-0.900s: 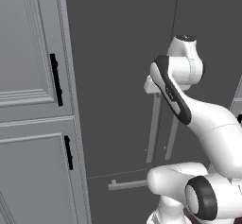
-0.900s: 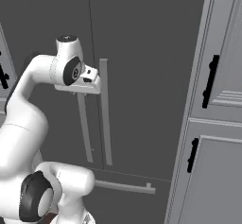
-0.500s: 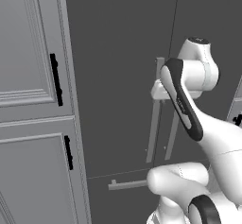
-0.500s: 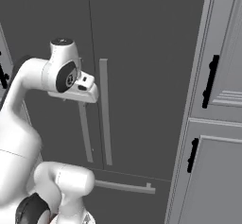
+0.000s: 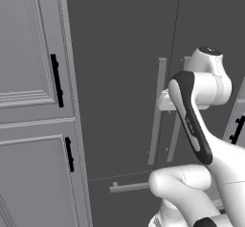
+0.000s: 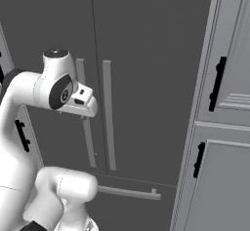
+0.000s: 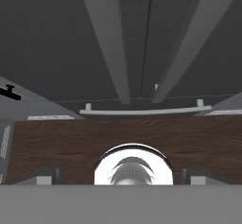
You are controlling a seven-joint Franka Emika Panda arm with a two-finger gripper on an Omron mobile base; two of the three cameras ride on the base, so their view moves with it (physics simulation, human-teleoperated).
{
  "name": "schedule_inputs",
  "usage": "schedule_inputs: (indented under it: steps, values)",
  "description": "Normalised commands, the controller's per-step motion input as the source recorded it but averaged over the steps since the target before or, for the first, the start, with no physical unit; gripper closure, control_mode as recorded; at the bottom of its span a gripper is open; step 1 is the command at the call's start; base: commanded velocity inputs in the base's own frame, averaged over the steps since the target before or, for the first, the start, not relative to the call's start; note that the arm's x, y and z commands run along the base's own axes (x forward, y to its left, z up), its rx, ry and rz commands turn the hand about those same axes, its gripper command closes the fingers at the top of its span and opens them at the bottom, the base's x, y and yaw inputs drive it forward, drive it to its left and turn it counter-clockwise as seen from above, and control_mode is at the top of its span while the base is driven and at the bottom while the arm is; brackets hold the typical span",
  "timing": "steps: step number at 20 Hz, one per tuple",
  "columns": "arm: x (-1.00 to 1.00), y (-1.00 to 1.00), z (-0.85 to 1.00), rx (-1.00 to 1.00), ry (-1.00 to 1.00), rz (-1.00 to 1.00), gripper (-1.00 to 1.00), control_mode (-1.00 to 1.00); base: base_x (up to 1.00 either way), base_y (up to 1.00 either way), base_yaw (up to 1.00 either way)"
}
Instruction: Grab a lemon wedge from the fridge and one ice cube from the ice bowl, and put them in the glass of lemonade.
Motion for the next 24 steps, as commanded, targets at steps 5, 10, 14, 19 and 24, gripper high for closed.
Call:
schedule_inputs:
  steps: [5,10,14,19,24]
  values:
    - [0.0,0.0,0.0,0.0,0.0,0.0,-1.0,1.0,-0.64,0.02,0.09]
    - [0.0,0.0,0.0,0.0,0.0,0.0,-1.0,1.0,-0.23,0.0,0.04]
    - [0.0,0.0,0.0,0.0,0.0,0.0,-1.0,1.0,-0.27,0.0,0.08]
    - [0.0,0.0,0.0,0.0,0.0,0.0,-1.0,1.0,-0.53,0.0,0.0]
    - [0.0,0.0,0.0,0.0,0.0,0.0,-1.0,1.0,-0.5,0.0,0.0]
